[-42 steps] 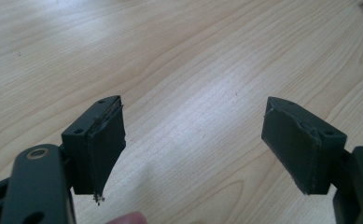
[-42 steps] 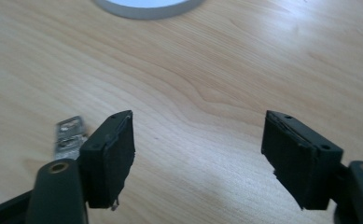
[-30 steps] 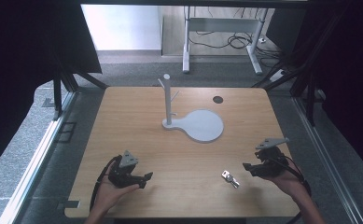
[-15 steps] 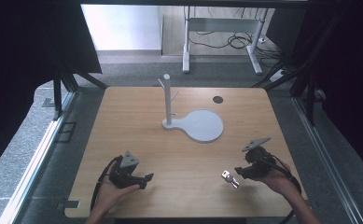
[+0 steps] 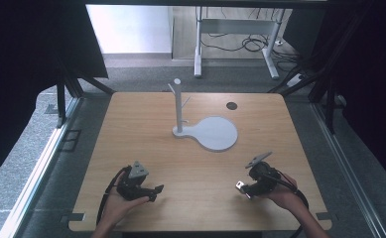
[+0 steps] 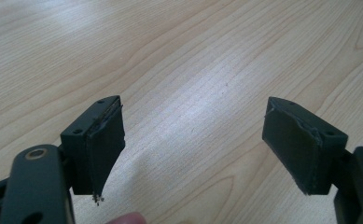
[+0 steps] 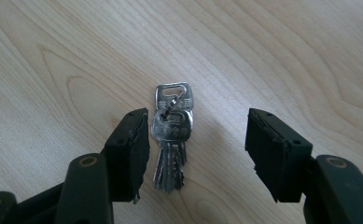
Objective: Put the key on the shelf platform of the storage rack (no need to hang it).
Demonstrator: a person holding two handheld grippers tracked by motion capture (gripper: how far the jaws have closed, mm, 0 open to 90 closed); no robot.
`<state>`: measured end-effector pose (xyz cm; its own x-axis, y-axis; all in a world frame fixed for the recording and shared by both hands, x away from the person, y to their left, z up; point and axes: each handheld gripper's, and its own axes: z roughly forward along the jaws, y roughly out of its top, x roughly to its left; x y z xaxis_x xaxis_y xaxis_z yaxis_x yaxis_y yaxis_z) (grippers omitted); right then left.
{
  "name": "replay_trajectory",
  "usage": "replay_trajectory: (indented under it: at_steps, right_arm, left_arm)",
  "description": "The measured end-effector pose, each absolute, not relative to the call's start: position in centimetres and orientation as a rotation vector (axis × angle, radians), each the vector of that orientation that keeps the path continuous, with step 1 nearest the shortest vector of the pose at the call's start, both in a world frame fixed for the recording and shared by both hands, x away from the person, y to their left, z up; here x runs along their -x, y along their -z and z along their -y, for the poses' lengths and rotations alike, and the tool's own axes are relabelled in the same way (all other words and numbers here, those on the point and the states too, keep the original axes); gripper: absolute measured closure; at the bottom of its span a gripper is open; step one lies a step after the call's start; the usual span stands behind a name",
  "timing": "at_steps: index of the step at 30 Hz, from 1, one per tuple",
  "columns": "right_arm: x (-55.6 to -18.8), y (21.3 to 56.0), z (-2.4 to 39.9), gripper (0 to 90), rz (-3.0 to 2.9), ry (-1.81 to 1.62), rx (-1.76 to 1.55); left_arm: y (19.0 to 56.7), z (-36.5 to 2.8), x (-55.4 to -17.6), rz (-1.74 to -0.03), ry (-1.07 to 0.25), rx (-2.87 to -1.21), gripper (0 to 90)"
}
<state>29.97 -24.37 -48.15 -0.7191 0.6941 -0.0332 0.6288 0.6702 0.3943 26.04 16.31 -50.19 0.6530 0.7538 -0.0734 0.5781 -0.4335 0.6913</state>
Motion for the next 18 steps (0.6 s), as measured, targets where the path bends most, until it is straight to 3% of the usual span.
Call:
replay_trajectory:
  at_steps: [18]
  right_arm:
    - [-30.3, 50.1, 22.9, 46.4, -2.769, -0.455, -1.084]
  left_arm:
    - [50.4, -16.2, -26.1, -1.033, -0.313, -2.167, 21.2]
